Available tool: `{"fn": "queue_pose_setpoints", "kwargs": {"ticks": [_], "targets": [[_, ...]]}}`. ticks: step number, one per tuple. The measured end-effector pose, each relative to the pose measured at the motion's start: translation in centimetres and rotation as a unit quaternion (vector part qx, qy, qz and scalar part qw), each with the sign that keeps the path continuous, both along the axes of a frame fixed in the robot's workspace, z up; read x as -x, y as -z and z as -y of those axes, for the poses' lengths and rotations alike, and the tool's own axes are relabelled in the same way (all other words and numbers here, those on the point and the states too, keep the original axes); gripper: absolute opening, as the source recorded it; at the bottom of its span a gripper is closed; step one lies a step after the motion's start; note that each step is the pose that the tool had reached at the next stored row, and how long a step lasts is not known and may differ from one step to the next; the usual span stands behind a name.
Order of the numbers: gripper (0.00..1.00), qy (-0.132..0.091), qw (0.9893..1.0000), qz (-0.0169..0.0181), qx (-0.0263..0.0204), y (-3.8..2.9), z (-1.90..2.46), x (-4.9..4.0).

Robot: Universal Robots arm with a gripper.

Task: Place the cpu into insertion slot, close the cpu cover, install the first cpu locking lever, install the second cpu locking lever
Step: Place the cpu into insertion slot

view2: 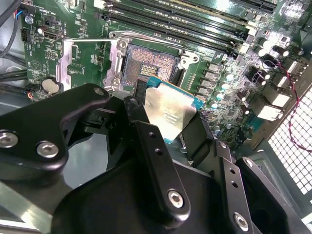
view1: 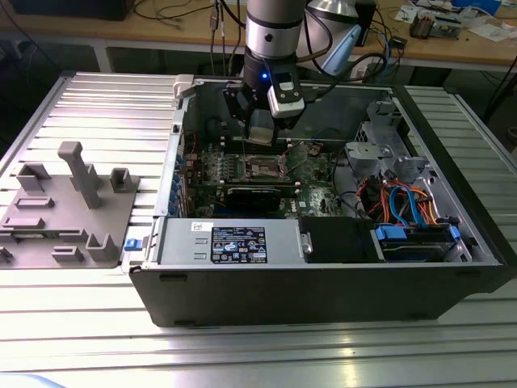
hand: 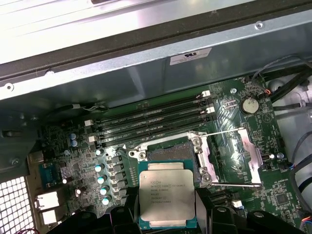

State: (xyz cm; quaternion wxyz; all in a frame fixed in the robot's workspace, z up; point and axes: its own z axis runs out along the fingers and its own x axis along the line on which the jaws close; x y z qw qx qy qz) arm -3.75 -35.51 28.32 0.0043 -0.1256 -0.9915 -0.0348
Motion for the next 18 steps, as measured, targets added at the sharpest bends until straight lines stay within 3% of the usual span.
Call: {"fn": "queue_pose_setpoints", "kwargs": {"ticks": [18], "targets": [[0.55, 0.015, 0.9999, 0.0000, 0.0007, 0.11, 0.00, 0.00]]}}
